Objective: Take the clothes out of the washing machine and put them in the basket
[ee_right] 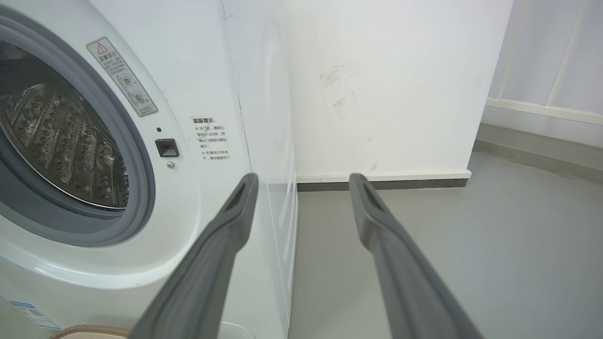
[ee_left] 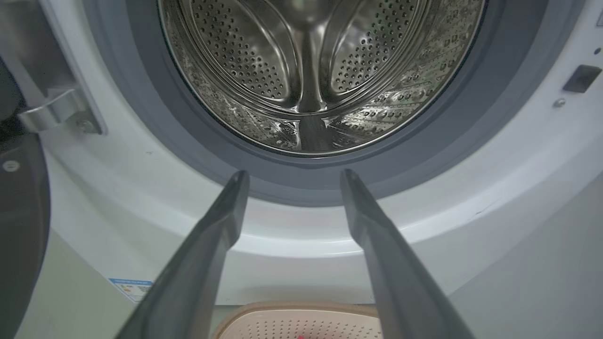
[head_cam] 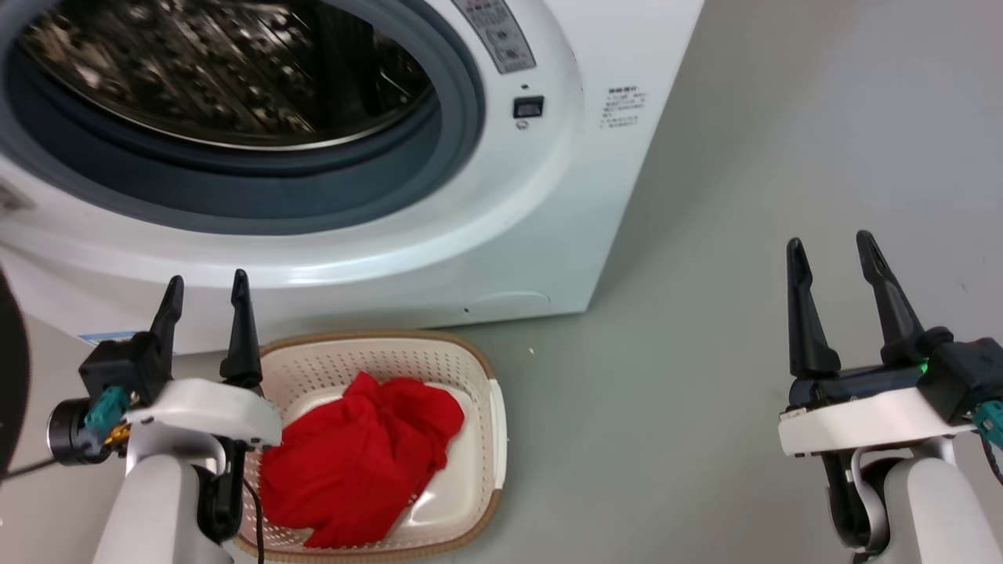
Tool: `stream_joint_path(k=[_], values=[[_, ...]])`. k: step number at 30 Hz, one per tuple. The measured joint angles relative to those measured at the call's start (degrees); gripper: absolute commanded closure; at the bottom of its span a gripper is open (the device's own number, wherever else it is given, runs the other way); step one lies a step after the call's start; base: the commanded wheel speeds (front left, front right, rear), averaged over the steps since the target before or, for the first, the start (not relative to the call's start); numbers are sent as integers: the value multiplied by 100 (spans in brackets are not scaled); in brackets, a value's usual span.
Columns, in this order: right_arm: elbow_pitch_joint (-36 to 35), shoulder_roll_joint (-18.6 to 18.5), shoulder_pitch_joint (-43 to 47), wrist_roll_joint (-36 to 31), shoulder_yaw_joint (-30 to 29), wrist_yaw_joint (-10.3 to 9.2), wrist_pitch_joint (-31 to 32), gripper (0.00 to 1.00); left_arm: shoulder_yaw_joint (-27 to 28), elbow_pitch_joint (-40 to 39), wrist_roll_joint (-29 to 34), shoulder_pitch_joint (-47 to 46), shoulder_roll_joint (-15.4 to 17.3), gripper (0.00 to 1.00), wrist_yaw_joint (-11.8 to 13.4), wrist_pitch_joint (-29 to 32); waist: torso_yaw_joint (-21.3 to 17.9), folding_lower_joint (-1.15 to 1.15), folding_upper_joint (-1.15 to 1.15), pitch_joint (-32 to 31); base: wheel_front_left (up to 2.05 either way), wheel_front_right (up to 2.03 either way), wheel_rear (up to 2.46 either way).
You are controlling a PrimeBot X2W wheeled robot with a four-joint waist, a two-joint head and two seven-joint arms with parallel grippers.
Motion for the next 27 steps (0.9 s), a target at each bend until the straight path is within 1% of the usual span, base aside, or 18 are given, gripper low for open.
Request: stream_joint_path(k=[6,9,13,20,27], values=[[-20,-1,207,-42,-45,0,0,0,352,-1155,472,703,-342,0,-71,1,225,0,0,-459,0,0,0],[-15,0,342,79,-64,0,0,0,465,-1561,719,1084,-523,0,-66,1,314,0,0,-663,0,0,0],[-26,0,538,58,5,0,0,0,566,-1982,948,1558,-705,0,-42,1,399,0,0,-920,0,0,0],[-20,0,842,94,14,0,0,0,541,-2264,1287,2189,-866,0,52,1,447,0,0,-1291,0,0,0],[-63,-1,1112,66,59,0,0,0,426,-2469,1444,2474,-954,0,120,1,400,0,0,-1521,0,0,0]])
